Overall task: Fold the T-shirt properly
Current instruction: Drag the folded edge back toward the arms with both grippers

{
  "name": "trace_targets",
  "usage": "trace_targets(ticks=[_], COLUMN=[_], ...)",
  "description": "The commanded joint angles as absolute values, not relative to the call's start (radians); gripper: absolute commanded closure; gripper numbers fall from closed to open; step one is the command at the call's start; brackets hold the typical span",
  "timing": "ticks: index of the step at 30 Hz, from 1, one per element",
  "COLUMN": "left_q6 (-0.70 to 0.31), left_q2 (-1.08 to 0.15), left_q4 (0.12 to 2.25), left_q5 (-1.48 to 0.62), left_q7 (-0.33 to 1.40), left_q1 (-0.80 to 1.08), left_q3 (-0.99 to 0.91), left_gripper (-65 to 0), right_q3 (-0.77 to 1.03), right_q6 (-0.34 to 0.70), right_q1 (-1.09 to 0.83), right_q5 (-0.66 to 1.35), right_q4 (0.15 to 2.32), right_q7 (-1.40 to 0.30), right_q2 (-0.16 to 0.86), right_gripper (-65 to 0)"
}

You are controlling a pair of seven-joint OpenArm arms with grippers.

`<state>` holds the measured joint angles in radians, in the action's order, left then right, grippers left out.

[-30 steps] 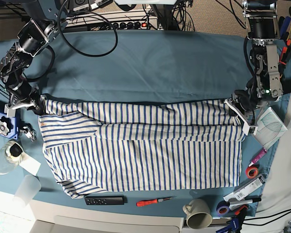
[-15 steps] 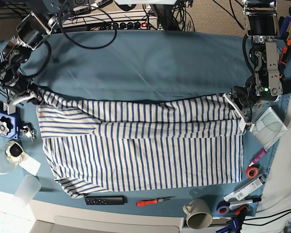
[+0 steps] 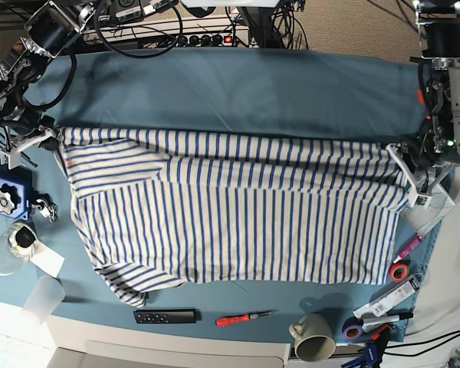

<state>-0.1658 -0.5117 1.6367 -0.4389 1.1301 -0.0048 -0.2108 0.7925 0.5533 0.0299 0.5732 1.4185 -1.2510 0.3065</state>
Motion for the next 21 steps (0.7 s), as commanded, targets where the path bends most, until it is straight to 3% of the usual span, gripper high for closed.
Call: trace_targets(ticks=[1, 21], left_q6=[-0.154, -0.176], left_q2=[-0.543, -0.547], left_q4=[1.654, 1.870], left_q5=[-0.410, -0.492], left_q7=[1.140, 1.130], left_q1=[-0.009, 0.308], left_q3=[-0.220, -0.448], left_gripper=[0.0, 0.0], right_q3=[0.801, 0.801], right_q6=[0.545, 0.530], right_q1=[0.033, -0.159], right_q5=[0.567, 0.571], right_q4=[1.448, 1.512], right_q7=[-1.234, -1.278], right_q2=[0.333, 0.332], right_gripper=[0.0, 0.0])
